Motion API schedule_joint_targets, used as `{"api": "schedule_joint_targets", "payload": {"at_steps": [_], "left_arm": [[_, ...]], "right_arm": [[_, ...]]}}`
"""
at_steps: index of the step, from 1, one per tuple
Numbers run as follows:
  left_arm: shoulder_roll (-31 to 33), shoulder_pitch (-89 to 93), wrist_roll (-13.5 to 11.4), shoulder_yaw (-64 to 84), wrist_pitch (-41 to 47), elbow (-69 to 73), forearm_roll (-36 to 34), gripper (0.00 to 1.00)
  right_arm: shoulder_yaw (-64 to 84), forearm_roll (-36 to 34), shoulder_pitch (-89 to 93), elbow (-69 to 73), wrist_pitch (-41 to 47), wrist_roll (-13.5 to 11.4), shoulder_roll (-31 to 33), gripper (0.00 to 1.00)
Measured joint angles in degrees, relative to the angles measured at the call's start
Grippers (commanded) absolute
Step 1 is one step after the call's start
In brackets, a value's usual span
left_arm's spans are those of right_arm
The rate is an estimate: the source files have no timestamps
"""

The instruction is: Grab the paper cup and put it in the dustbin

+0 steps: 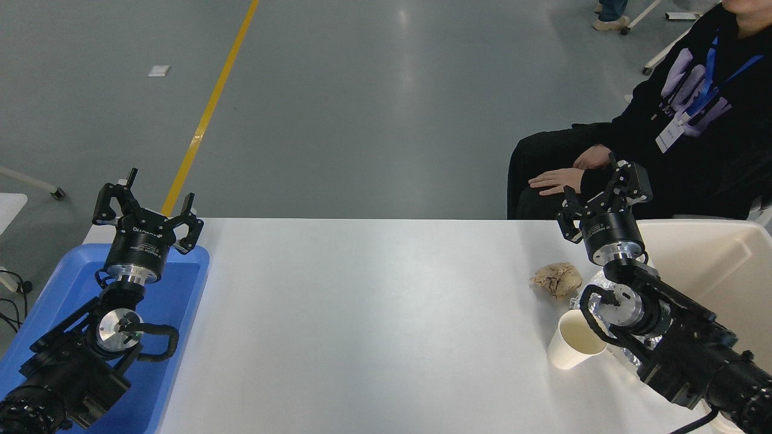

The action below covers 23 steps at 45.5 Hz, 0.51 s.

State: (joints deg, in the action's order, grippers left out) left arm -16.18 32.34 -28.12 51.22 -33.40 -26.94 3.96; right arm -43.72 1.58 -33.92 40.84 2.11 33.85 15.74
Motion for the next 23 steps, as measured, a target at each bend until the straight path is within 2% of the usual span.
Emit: {"api": "schedule_joint_targets", "payload": {"at_steps": [23], "left_arm": [[0.01, 0.15, 0.00, 0.03, 0.13, 0.02, -0.03, 0.99]], "right_arm": [[-0.01, -0.01, 0.24, -0.05, 0.00, -0.01, 0.50, 1.00]]}}
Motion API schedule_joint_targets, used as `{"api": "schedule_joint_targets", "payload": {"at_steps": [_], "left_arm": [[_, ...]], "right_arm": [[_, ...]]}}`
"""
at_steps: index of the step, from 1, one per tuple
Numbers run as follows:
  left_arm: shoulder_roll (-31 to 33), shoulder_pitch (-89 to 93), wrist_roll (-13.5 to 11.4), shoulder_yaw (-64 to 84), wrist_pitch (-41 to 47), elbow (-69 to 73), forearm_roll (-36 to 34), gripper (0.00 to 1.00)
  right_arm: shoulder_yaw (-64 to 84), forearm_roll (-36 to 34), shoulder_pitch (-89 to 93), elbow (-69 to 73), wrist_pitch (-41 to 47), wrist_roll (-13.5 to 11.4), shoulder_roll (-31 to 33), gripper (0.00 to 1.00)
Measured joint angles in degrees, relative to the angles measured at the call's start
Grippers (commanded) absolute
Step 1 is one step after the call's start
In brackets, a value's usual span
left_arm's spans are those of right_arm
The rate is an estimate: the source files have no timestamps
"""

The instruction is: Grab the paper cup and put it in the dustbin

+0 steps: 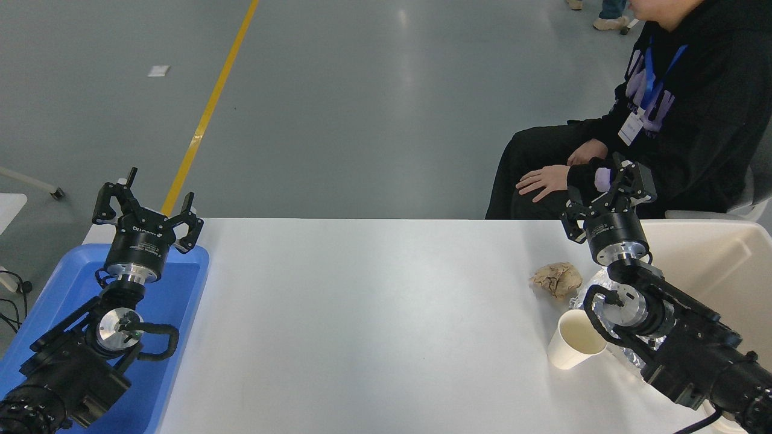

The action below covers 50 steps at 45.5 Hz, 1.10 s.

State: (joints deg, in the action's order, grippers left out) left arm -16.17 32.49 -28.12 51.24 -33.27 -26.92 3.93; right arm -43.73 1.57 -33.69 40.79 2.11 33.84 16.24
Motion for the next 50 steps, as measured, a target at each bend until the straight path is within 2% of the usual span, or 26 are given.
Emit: {"api": "schedule_joint_targets", "payload": {"at_steps": [22, 34, 41, 50], "left_arm": [[0.00, 0.03, 0.00, 0.00, 0.04, -0.02, 0.02, 0.99], [0.00, 0.03, 0.00, 0.00, 0.04, -0.03, 0.03, 0.99], [0.00, 0.04, 0.00, 0.00, 0.04, -0.01, 0.02, 0.99], [-0.01, 0.04, 0.00, 0.00, 0.04, -0.01, 0.02, 0.99]], "right_arm": [[0.51, 0.00, -0.49, -0.43, -0.41, -0.20, 0.93, 1.00], [2.36, 0.00, -1.22, -0.19, -0.64, -0.49, 5.28, 1.00], [11.36, 0.00, -4.52, 0.05, -1.30, -0.62, 9.51, 1.00], [32.60, -1.66, -13.91, 2.15, -1.71, -0.58, 17.18, 1.00]]}}
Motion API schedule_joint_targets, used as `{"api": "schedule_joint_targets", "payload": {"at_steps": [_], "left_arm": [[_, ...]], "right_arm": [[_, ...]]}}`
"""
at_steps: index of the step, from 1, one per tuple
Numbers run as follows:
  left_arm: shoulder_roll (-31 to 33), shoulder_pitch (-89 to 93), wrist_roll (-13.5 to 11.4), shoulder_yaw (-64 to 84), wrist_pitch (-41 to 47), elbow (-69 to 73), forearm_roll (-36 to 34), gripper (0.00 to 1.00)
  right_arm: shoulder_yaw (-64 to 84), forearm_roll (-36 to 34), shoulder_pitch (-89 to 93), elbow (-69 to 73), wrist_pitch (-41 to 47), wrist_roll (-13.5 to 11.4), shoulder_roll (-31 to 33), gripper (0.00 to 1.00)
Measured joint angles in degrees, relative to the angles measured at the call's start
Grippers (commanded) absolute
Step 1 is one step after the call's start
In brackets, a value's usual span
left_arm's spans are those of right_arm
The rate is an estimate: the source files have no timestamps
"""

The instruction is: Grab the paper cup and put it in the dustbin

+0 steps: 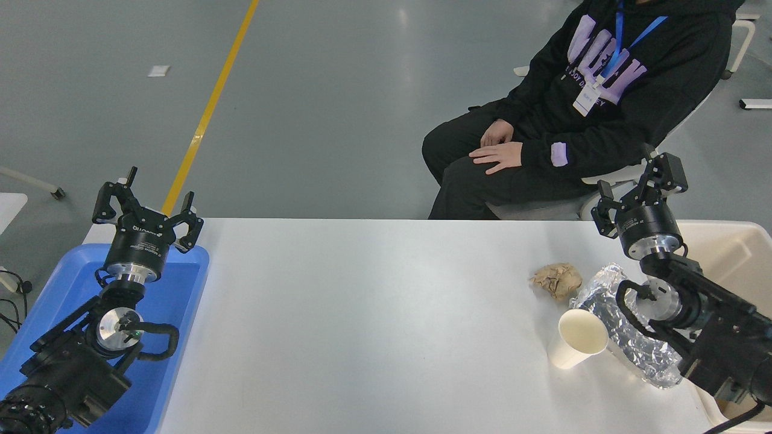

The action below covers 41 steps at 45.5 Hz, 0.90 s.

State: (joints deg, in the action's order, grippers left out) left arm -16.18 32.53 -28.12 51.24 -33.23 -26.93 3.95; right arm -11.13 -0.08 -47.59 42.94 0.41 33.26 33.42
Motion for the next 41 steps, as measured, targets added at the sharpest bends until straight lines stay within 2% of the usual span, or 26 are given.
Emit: {"api": "schedule_joint_targets", "payload": {"at_steps": [6, 15, 22, 26, 31, 36, 41], "left_arm": [[0.01, 0.00, -0.01, 0.00, 0.00, -0.03, 0.03, 0.99], [0.01, -0.01, 0.00, 0.00, 0.00, -0.02, 0.00, 0.99], [0.00, -0.01, 0.00, 0.00, -0.12, -0.04, 0.01, 0.99], [0.02, -0.02, 0.00, -0.01, -0.15, -0.04, -0.01, 0.99], [0.01, -0.01, 0.00, -0.01, -0.15, -0.02, 0.01, 0.99], [0.00, -0.01, -0.01, -0.01, -0.15, -0.02, 0.02, 0.99], [0.01, -0.01, 0.00, -0.01, -0.15, -0.02, 0.02, 0.99]], "right_arm": [[21.54, -0.98, -11.43, 1.85, 0.26, 0.18, 3.91, 1.00], [49.16, -1.48, -27.42, 7.63, 2.24, 0.20, 5.84, 1.00], [69.21, -1.54, -42.28, 12.01, 9.83, 0.18, 4.85, 1.00], [78.68, -1.04, -50.55, 13.56, 17.78, 0.11, 2.83, 1.00], [87.18, 3.39, -59.28, 15.01, 28.99, -0.18, 0.15, 1.00], [90.94, 9.45, -65.69, 16.60, 35.06, -0.75, -2.44, 1.00], [92.40, 14.39, -71.77, 19.41, 39.08, -3.27, -5.24, 1.00]]}}
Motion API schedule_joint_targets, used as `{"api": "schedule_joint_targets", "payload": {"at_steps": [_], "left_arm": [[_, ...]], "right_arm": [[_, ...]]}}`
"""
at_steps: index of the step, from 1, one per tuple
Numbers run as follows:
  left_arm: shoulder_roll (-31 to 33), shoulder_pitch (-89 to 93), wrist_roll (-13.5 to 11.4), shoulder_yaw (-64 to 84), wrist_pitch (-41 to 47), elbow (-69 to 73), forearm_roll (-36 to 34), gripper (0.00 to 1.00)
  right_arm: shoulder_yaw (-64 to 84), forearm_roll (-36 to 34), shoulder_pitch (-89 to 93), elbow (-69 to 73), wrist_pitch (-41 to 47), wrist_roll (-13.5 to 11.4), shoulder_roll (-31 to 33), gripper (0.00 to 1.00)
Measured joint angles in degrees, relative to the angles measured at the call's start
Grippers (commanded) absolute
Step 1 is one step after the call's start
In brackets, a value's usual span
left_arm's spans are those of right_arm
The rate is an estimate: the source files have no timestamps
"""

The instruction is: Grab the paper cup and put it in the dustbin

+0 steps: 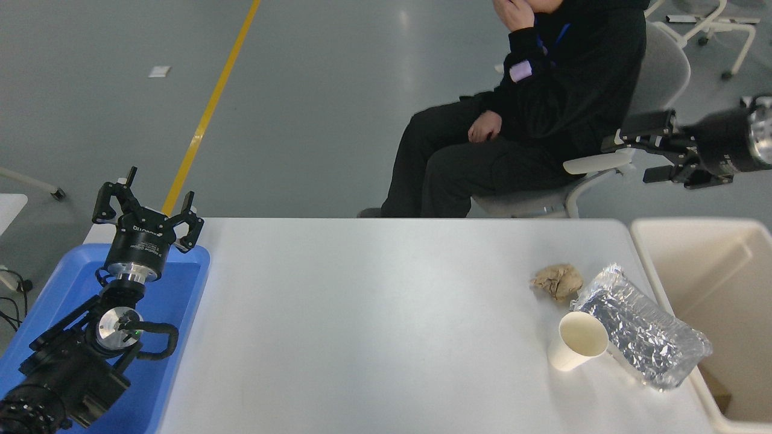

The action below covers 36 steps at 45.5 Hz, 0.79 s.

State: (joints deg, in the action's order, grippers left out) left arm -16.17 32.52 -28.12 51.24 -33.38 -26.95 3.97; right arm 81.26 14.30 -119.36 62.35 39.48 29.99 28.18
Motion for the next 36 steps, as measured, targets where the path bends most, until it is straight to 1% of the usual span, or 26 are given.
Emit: {"api": "schedule_joint_targets", "payload": {"at_steps": [1, 4, 5, 8, 12, 15, 18, 25, 36], "left_arm": [[0.00, 0.00, 0.00, 0.00, 0.00, -0.01, -0.02, 0.99], [0.00, 0.00, 0.00, 0.00, 0.00, 0.00, -0.01, 0.99], [0.00, 0.00, 0.00, 0.00, 0.00, 0.00, -0.01, 0.99], [0.00, 0.00, 0.00, 0.00, 0.00, 0.00, -0.01, 0.99], [0.00, 0.00, 0.00, 0.00, 0.00, 0.01, -0.02, 0.99], [0.00, 0.00, 0.00, 0.00, 0.00, 0.01, 0.00, 0.99], [0.00, 0.00, 0.00, 0.00, 0.02, 0.01, -0.02, 0.99], [0.00, 0.00, 0.00, 0.00, 0.07, 0.02, -0.02, 0.99], [0.00, 0.00, 0.00, 0.00, 0.07, 0.02, -0.02, 0.99]], "right_arm": [[0.04, 0.58, -1.01, 0.54, 0.47, -0.74, -0.45, 1.00], [-0.09, 2.11, -4.03, 2.39, 1.84, -4.01, -2.13, 1.00], [-0.35, 2.54, -5.11, 3.04, 2.31, -5.64, -2.81, 1.00], [-1.11, 2.93, -7.07, 4.19, 3.08, -8.85, -4.11, 1.00], [-2.27, 1.83, -9.52, 5.48, 4.00, -13.35, -5.79, 1.00], [-2.83, 0.47, -11.13, 6.07, 4.40, -15.64, -6.64, 1.00], [-3.10, -1.00, -12.44, 6.48, 4.71, -17.29, -7.32, 1.00], [-3.70, -4.16, -14.77, 7.13, 5.12, -19.54, -8.79, 1.00], [-3.67, -6.48, -18.90, 9.31, 5.39, -20.89, -10.55, 1.00]]}}
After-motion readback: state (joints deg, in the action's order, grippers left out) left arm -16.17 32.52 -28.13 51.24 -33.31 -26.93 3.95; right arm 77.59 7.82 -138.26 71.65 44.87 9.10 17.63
